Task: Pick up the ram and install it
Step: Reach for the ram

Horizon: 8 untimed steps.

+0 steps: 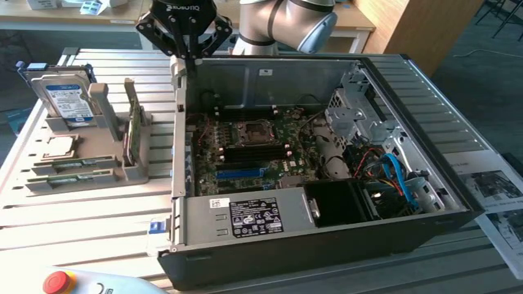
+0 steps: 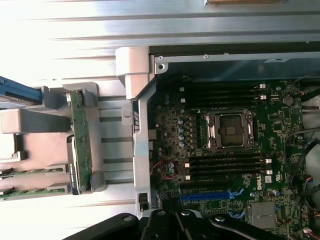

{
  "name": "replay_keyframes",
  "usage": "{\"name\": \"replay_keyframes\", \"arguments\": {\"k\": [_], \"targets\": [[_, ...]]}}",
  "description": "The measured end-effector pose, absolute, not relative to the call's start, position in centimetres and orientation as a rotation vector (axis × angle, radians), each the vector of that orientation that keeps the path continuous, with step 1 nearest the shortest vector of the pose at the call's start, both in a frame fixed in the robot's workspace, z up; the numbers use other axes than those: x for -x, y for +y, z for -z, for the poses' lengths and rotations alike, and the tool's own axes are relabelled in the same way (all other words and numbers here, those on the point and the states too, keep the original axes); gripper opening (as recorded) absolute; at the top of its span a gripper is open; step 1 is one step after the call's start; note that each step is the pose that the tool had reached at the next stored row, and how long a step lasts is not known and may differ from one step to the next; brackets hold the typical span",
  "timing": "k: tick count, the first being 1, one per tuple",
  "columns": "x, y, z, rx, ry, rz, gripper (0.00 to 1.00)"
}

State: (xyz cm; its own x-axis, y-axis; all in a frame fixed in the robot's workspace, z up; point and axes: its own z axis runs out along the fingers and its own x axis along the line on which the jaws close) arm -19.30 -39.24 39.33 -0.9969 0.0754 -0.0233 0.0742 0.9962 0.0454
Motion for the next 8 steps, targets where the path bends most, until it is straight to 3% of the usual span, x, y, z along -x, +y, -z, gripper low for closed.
{"name": "replay_keyframes", "arguments": {"k": [8], "targets": [[20.7,-39.2,-39.3,-0.117,3.114,-0.069,0.11]]}}
